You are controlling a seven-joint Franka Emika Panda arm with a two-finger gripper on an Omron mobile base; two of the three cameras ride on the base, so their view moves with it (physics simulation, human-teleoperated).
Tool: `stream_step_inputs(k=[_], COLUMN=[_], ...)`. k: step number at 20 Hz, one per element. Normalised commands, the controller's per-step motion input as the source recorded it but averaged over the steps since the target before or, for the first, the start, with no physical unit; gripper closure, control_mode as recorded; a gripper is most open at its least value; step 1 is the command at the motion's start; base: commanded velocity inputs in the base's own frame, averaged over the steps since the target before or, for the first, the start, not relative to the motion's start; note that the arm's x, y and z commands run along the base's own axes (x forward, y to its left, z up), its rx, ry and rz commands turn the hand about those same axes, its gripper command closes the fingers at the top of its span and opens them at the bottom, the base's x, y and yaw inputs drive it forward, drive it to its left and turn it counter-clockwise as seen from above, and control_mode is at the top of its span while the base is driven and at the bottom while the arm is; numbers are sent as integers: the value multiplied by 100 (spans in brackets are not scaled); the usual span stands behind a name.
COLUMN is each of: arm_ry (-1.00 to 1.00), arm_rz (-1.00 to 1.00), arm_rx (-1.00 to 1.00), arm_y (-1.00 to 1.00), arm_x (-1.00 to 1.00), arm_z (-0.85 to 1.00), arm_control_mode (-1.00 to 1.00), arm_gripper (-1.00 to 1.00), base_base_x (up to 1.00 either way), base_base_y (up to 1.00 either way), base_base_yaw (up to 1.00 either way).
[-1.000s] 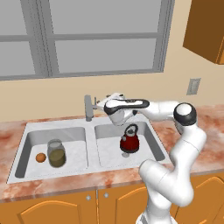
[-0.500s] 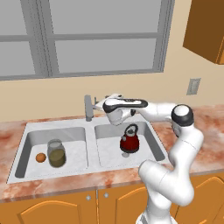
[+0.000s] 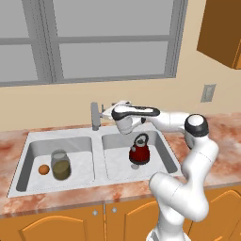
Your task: Pick the jar and kettle and place them in the sink. Then turn on the water.
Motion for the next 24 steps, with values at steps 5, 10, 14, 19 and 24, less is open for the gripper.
stream_step_inputs(k=[5,10,14,19,24], arm_ry=[0,0,0,0,0], arm_rz=[8,1,0,0,0], arm_rx=[0,0,0,0,0], arm_y=[17,8,19,23,2], arm_x=[1,22,28,25,21], arm_z=[-5,-4,-11,-18,-15], arm_control_mode=[-100,-100,-100,-100,-100], arm_gripper=[-100,-100,-100,-100,-100], base_base_x=[0,0,0,0,0], base_base_y=[0,0,0,0,0], base_base_yaw=[0,0,0,0,0])
